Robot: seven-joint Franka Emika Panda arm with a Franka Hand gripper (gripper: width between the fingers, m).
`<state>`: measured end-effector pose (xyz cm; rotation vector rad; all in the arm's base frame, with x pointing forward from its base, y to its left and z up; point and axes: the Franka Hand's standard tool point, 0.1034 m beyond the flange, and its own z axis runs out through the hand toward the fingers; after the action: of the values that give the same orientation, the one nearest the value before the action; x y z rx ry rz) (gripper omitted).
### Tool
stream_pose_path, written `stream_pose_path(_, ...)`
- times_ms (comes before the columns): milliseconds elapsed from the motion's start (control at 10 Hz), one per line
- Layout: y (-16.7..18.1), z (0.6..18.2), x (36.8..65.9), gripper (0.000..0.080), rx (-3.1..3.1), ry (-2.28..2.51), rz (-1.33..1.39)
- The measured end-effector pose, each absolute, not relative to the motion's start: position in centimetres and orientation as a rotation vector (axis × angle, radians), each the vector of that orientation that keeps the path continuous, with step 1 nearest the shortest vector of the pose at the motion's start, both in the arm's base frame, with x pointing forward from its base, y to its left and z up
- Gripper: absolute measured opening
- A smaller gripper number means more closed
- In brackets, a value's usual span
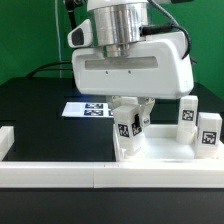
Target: Assemble square table
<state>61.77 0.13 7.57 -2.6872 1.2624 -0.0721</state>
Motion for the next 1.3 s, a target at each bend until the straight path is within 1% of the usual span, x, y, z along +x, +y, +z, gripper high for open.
stream_pose_path(300, 2.3, 7.0, 61.6, 0.0288, -2.344, 1.778, -0.021)
stream_pose_path(500, 2.5, 6.9, 61.8, 0.0288, -2.243, 1.885, -0.001)
stream_pose_path(700, 2.6, 6.9, 61.8, 0.0288, -2.238, 1.887, 0.001)
stream_pose_path(800, 2.6, 6.9, 61.8, 0.0534, -2.245, 1.880, 0.000)
stream_pose_path(900, 2.6, 6.9, 61.7, 0.0534, -2.303, 1.810, -0.003)
stream_pose_path(1000, 2.7, 7.1, 61.6, 0.0624, -2.389, 1.698, 0.006)
stream_pose_path(1100, 2.7, 7.5, 61.6, 0.0624, -2.517, 1.515, 0.018)
stream_pose_path(1200, 2.8, 7.7, 61.7, 0.0645, -2.569, 1.421, 0.004)
stream_pose_path(1300, 2.8, 7.5, 61.6, 0.0648, -2.619, 1.329, -0.004)
